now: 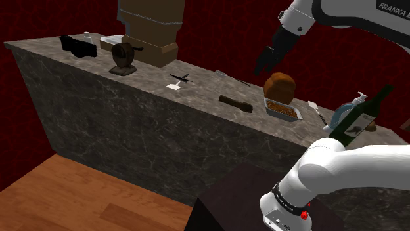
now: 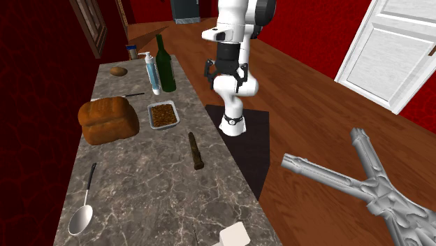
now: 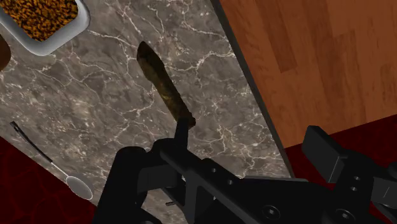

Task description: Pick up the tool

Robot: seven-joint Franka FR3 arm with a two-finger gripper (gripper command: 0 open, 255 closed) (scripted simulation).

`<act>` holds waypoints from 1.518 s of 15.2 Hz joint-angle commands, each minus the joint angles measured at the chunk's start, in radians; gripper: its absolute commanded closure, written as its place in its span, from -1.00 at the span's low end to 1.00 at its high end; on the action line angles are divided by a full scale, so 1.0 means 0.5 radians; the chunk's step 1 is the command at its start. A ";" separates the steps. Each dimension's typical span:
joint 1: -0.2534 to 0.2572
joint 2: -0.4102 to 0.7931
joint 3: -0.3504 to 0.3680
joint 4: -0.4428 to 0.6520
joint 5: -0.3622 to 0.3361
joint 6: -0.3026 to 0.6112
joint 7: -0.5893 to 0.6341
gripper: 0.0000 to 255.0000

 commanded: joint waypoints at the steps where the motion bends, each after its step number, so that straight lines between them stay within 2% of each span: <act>1: 0.000 0.000 0.000 0.000 0.000 0.000 0.000 -1.00; 10: 0.103 0.521 -0.357 -0.001 -0.098 0.194 -0.666 -1.00; 19: 0.181 1.199 -0.611 0.167 -0.106 0.362 -1.326 -1.00; 23: 0.179 1.249 -0.621 0.115 -0.101 0.450 -1.353 -1.00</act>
